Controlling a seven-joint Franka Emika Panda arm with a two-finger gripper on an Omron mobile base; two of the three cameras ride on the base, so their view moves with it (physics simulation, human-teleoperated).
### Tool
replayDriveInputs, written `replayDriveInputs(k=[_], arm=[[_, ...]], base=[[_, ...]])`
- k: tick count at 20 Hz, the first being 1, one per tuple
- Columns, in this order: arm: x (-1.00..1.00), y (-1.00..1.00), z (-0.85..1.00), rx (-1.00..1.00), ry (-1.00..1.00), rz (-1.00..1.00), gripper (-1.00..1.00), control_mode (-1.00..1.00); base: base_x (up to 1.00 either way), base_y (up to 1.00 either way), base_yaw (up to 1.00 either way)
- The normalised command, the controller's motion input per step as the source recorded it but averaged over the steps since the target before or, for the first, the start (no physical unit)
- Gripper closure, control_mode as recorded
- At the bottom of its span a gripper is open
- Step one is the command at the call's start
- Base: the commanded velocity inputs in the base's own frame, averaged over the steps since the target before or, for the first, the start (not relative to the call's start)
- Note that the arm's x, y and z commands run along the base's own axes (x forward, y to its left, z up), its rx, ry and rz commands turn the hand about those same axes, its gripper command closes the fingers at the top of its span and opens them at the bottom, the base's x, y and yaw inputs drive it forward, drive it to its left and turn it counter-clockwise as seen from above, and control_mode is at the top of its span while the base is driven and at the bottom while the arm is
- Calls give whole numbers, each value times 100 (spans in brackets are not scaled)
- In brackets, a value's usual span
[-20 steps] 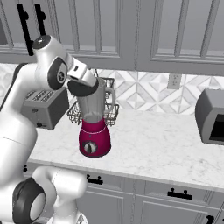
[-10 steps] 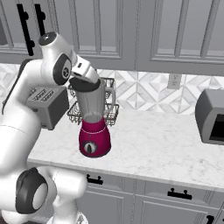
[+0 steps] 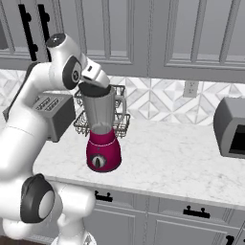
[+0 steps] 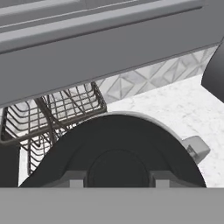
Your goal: Close the lid blender by securely placing the lid on top.
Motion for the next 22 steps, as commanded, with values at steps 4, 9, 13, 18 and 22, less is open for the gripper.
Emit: replayDriveInputs(k=[4,9,13,18,22], arm=[[18,0,0,0,-6,0,100,-100],[10,-8,0,0,-5,3,100,-100],[0,-23,0,0,-1,7,100,-100],[0,-22,0,0,0,8,100,-100],[0,-3,0,0,2,9,100,-100]], base=[[0,0,0],[0,0,0],[0,0,0],[0,0,0],[0,0,0]])
